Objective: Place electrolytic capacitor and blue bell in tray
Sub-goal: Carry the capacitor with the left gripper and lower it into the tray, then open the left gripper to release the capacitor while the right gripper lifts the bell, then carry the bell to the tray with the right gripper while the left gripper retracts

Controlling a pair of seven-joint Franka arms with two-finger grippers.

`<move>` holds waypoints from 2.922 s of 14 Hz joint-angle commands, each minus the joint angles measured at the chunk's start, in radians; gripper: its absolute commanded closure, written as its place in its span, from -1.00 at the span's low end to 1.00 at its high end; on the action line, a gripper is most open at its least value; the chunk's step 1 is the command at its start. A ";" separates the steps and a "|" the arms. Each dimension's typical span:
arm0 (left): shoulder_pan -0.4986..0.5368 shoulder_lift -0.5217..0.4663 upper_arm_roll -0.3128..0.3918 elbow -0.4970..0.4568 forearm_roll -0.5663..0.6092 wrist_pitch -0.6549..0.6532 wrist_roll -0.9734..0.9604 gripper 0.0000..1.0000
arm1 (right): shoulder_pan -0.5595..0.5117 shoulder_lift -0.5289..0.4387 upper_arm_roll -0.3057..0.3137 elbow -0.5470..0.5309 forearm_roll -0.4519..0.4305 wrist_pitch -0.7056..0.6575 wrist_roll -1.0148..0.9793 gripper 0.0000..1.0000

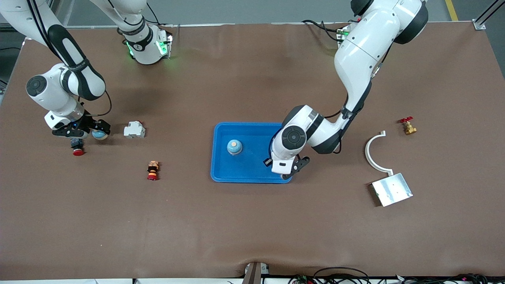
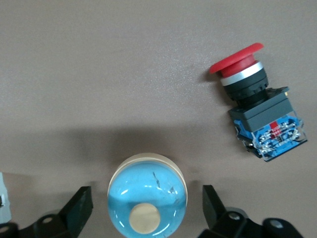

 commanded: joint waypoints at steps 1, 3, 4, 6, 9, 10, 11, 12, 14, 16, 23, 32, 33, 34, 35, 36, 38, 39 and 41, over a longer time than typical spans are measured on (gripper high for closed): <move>-0.016 0.017 0.010 0.027 0.020 -0.003 -0.019 1.00 | -0.010 -0.006 0.017 -0.008 0.018 0.002 -0.008 0.09; -0.024 0.023 0.018 0.027 0.020 -0.003 -0.019 1.00 | -0.004 -0.007 0.017 -0.008 0.018 -0.001 0.021 1.00; -0.025 0.023 0.025 0.027 0.018 -0.003 -0.021 1.00 | 0.003 -0.007 0.018 -0.008 0.018 -0.001 0.048 1.00; -0.025 0.022 0.026 0.027 0.018 -0.003 -0.021 0.98 | 0.013 -0.007 0.017 -0.006 0.018 -0.001 0.055 1.00; -0.024 0.017 0.027 0.027 0.017 -0.004 -0.021 0.45 | 0.014 -0.013 0.018 0.002 0.018 -0.010 0.055 1.00; -0.024 0.016 0.027 0.027 0.015 -0.003 -0.019 0.14 | 0.016 -0.018 0.018 0.006 0.018 -0.019 0.055 1.00; -0.024 0.015 0.027 0.027 0.017 -0.004 -0.019 -0.35 | 0.019 -0.021 0.020 0.012 0.018 -0.032 0.061 1.00; -0.024 0.014 0.027 0.027 0.017 -0.003 -0.019 -0.89 | 0.029 -0.026 0.023 0.021 0.018 -0.047 0.076 1.00; -0.024 0.005 0.027 0.027 0.018 -0.006 -0.021 -1.00 | 0.066 -0.041 0.023 0.031 0.016 -0.084 0.139 1.00; -0.024 -0.011 0.027 0.027 0.020 -0.012 -0.021 -1.00 | 0.101 -0.056 0.021 0.032 0.018 -0.090 0.199 1.00; -0.008 -0.138 0.024 0.027 0.011 -0.065 -0.021 -1.00 | 0.235 -0.141 0.021 0.132 0.016 -0.358 0.415 1.00; 0.091 -0.383 0.024 0.020 0.023 -0.399 0.130 -1.00 | 0.459 -0.138 0.021 0.207 0.016 -0.380 0.832 1.00; 0.119 -0.406 0.023 0.018 0.019 -0.456 0.195 -1.00 | 0.489 -0.135 0.021 0.234 0.016 -0.410 0.893 1.00; 0.146 -0.431 0.021 0.018 0.011 -0.508 0.261 -1.00 | 0.523 -0.133 0.021 0.268 0.016 -0.450 0.947 1.00; 0.181 -0.451 0.019 0.017 0.006 -0.548 0.318 -1.00 | 0.546 -0.130 0.021 0.302 0.016 -0.490 0.996 1.00; 0.226 -0.468 0.015 0.017 -0.001 -0.571 0.370 -1.00 | 0.569 -0.128 0.023 0.336 0.016 -0.525 1.047 1.00; 0.298 -0.498 0.015 0.014 -0.023 -0.608 0.489 -1.00 | 0.626 -0.122 0.021 0.391 0.016 -0.570 1.143 1.00; 0.335 -0.512 0.013 0.010 -0.023 -0.628 0.551 -1.00 | 0.646 -0.110 0.021 0.415 0.016 -0.579 1.188 1.00; 0.395 -0.555 0.013 -0.014 -0.024 -0.659 0.696 -1.00 | 0.692 -0.092 0.021 0.452 0.016 -0.581 1.263 1.00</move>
